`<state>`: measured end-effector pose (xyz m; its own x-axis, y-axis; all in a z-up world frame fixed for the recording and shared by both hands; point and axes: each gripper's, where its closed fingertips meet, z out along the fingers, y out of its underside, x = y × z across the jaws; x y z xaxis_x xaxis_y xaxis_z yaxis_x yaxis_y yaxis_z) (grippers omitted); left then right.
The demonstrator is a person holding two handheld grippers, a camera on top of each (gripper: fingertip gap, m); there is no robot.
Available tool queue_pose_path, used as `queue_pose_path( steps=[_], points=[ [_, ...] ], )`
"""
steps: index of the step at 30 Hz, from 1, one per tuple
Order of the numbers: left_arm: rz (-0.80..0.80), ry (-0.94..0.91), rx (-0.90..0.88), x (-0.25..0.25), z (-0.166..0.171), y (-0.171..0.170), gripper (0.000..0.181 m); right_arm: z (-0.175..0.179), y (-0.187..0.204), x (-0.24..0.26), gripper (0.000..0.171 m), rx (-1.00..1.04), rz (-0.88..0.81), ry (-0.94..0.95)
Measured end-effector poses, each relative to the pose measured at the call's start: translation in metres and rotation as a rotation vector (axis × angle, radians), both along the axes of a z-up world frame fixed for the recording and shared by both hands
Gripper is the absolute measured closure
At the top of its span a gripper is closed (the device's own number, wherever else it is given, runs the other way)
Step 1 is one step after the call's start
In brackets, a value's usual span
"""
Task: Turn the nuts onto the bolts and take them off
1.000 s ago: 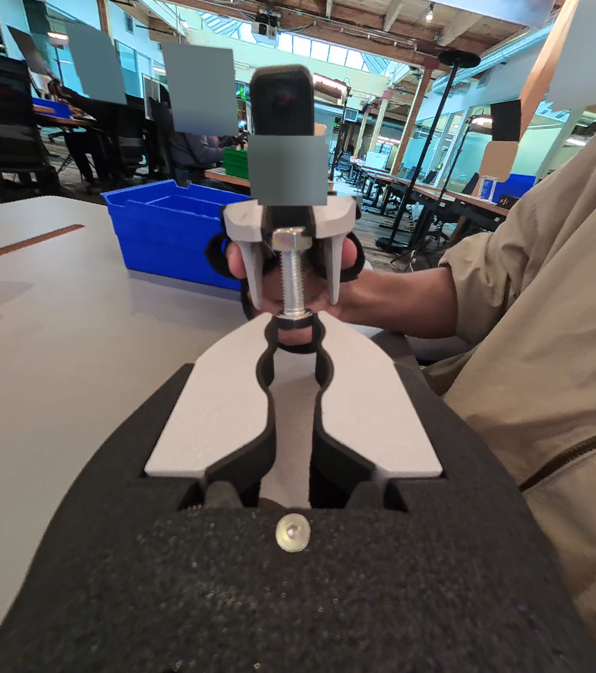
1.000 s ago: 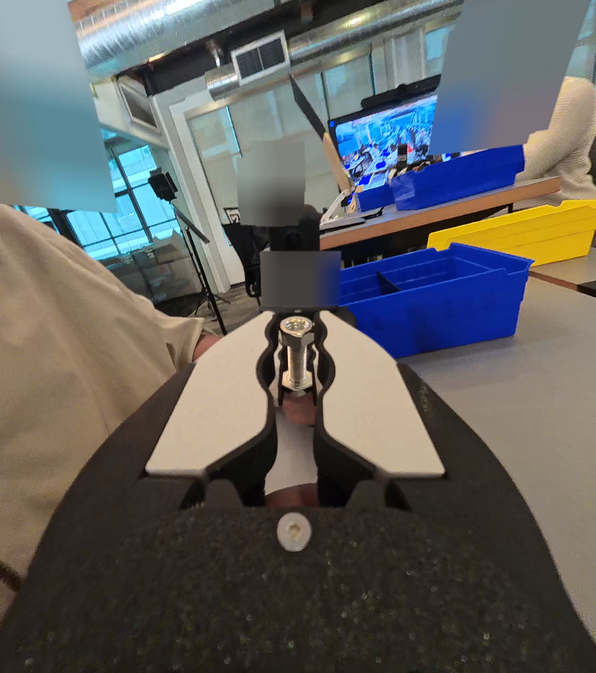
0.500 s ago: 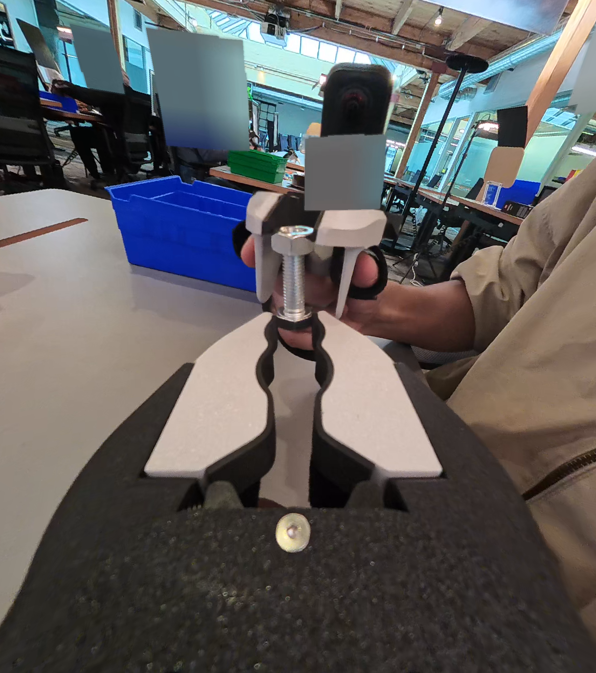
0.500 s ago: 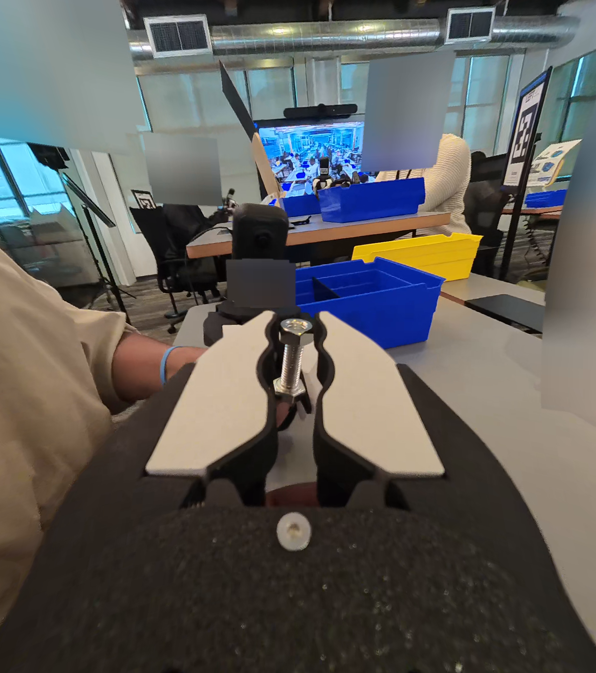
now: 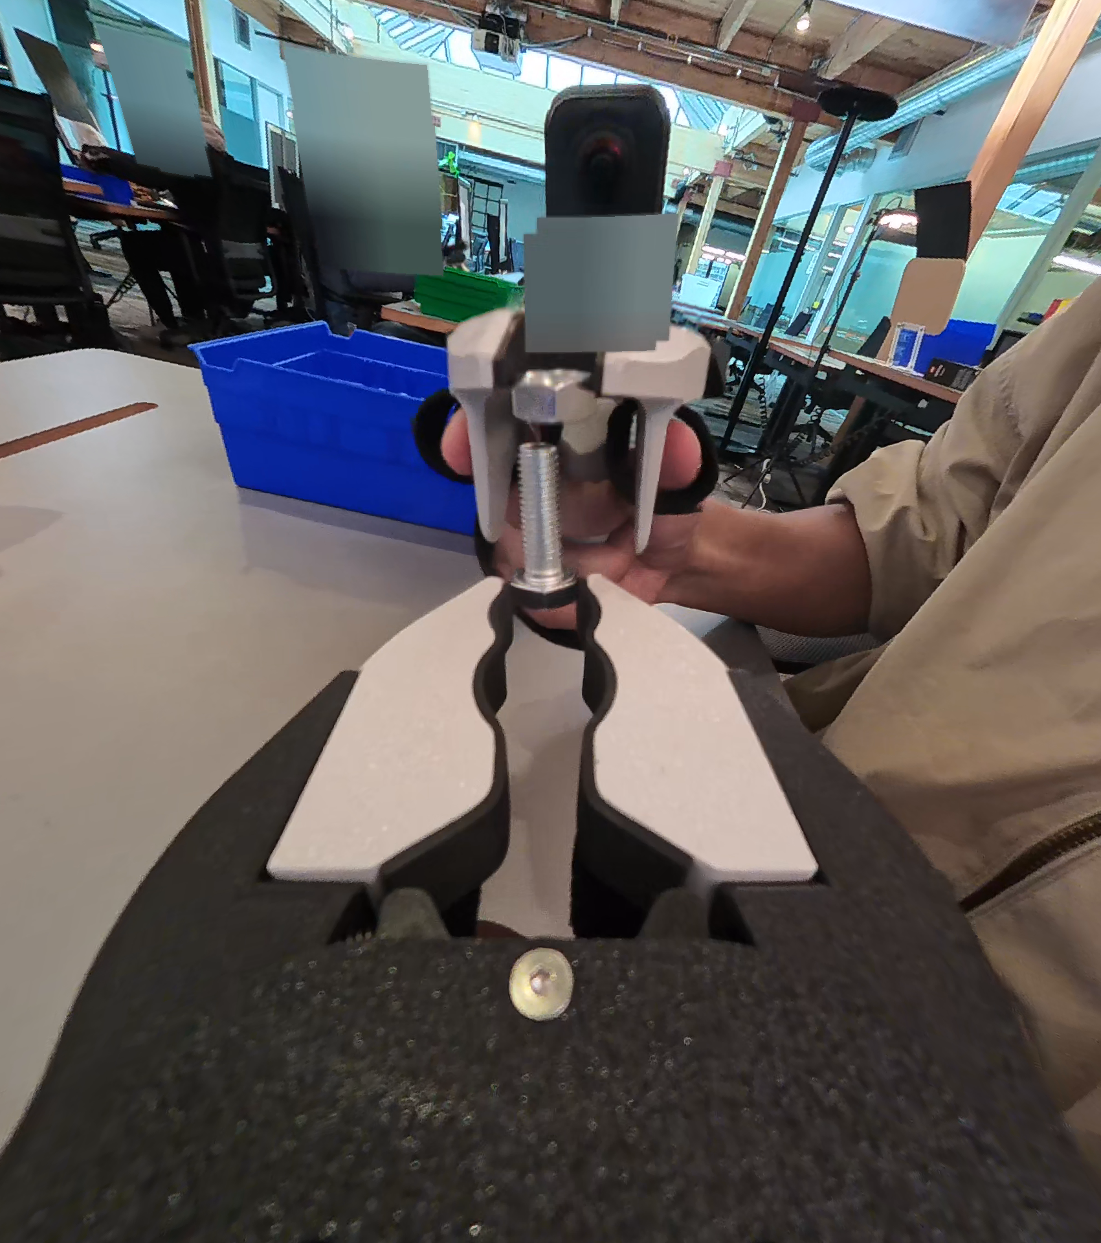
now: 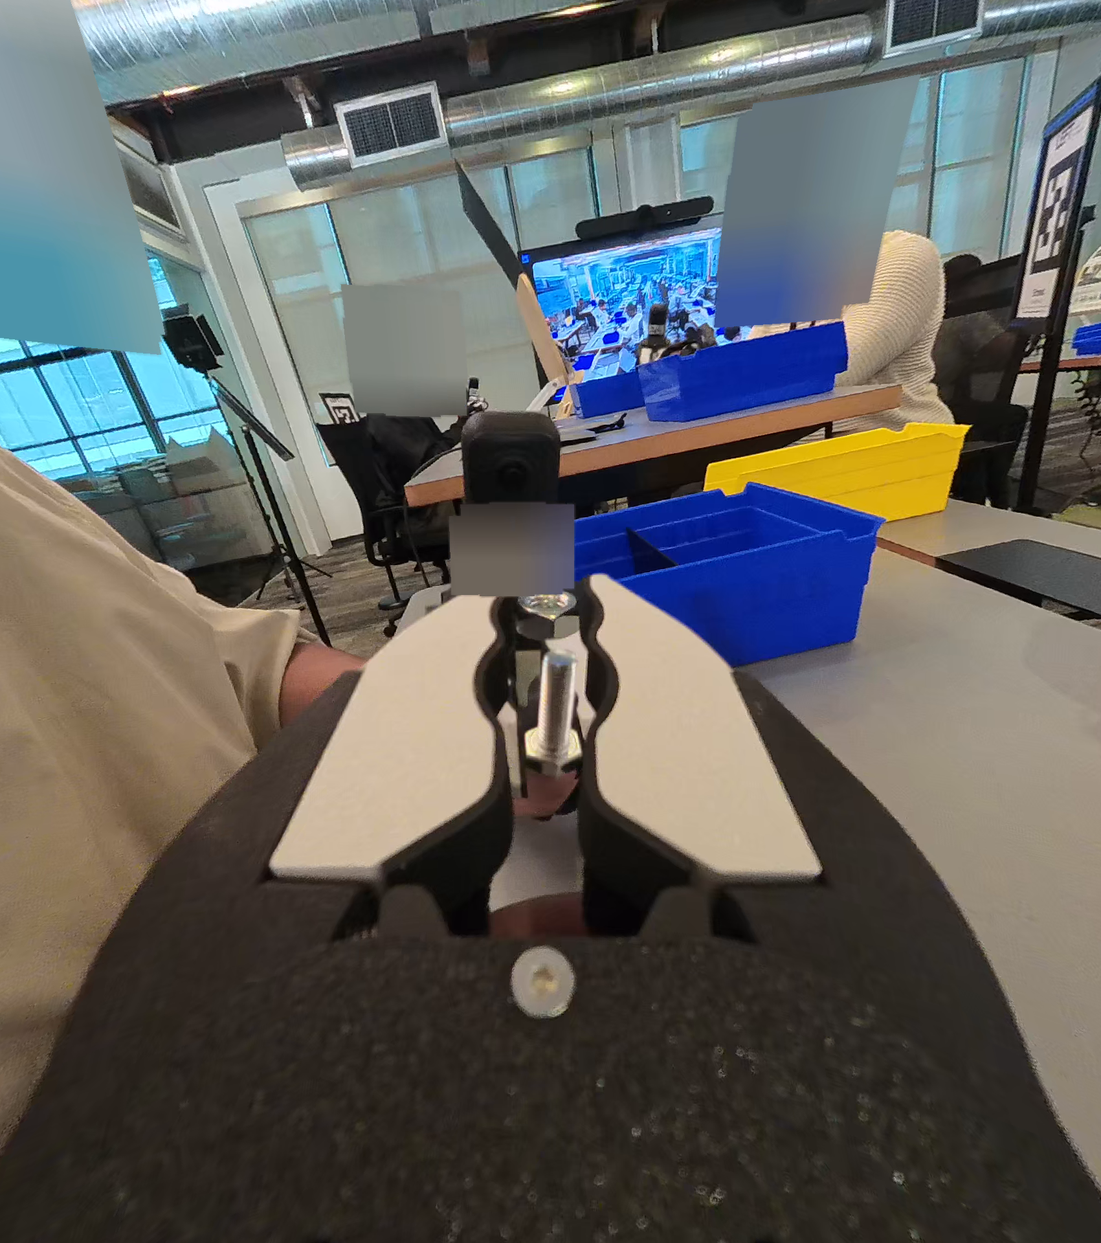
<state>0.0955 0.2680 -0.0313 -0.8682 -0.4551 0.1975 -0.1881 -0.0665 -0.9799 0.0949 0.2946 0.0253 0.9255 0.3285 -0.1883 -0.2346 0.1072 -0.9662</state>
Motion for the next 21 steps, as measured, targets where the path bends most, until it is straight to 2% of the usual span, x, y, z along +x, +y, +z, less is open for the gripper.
queue_pose_path(
  steps=[3, 11, 17, 21],
  points=[
    [0.033, 0.005, 0.030, 0.005, -0.005, 0.003, 0.163, 0.003, -0.004, 0.012, 0.154, 0.009, -0.067, 0.006],
    [0.207, 0.059, 0.007, 0.031, -0.010, 0.031, 0.164, -0.018, -0.032, 0.061, 0.153, -0.081, -0.454, -0.020],
    [0.152, 0.077, -0.022, 0.026, -0.009, 0.026, 0.163, -0.024, -0.037, 0.057, 0.153, -0.052, -0.421, 0.031],
    [0.057, 0.082, -0.045, 0.015, -0.007, 0.013, 0.163, -0.008, -0.027, 0.036, 0.154, 0.011, -0.270, 0.030]
  ],
)
